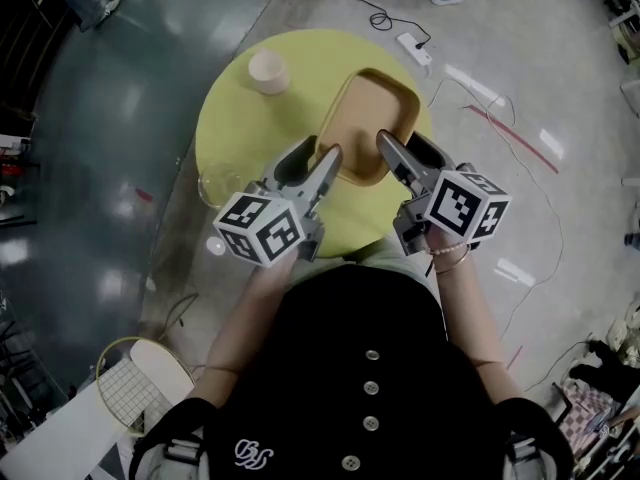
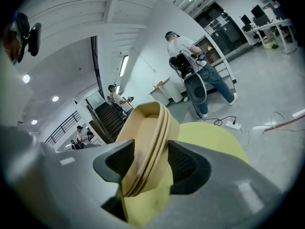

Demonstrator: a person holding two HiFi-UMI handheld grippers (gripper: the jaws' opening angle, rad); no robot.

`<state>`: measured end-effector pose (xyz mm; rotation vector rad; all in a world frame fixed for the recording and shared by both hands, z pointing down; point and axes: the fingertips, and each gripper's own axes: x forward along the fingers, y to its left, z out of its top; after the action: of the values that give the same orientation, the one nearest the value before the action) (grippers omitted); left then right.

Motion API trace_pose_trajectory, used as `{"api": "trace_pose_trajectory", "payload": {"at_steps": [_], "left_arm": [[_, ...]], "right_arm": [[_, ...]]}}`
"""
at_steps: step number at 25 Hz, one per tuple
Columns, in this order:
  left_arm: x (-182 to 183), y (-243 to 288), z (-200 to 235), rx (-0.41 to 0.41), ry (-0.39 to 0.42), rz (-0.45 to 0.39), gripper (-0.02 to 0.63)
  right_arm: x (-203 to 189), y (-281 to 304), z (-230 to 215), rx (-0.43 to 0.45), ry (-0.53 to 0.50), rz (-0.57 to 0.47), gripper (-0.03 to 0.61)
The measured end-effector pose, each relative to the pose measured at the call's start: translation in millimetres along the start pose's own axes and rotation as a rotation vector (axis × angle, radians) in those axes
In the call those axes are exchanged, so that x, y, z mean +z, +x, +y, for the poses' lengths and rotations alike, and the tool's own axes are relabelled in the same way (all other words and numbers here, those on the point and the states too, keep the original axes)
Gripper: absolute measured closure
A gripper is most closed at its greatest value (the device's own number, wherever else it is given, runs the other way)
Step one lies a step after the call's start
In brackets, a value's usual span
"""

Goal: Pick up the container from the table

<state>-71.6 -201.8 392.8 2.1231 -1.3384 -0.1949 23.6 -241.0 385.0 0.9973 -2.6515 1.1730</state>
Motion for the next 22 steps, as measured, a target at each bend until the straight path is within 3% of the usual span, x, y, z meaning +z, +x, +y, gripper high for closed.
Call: {"api": "trace_pose_trajectory", "payload": {"at_steps": [9, 22], "left_arm": [[-2.9, -2.9, -1.4, -0.002, -0.001, -0.003, 0.437], [-5.3, -3.2, -0.8, 0.011, -0.007, 0.007, 0.437]], "right_arm": [[-1.3, 1.5, 0.3, -0.012, -0.027, -0.017, 0.37], [2.4, -1.0, -2.8, -0.041, -0.035, -0.042, 0.443]]}}
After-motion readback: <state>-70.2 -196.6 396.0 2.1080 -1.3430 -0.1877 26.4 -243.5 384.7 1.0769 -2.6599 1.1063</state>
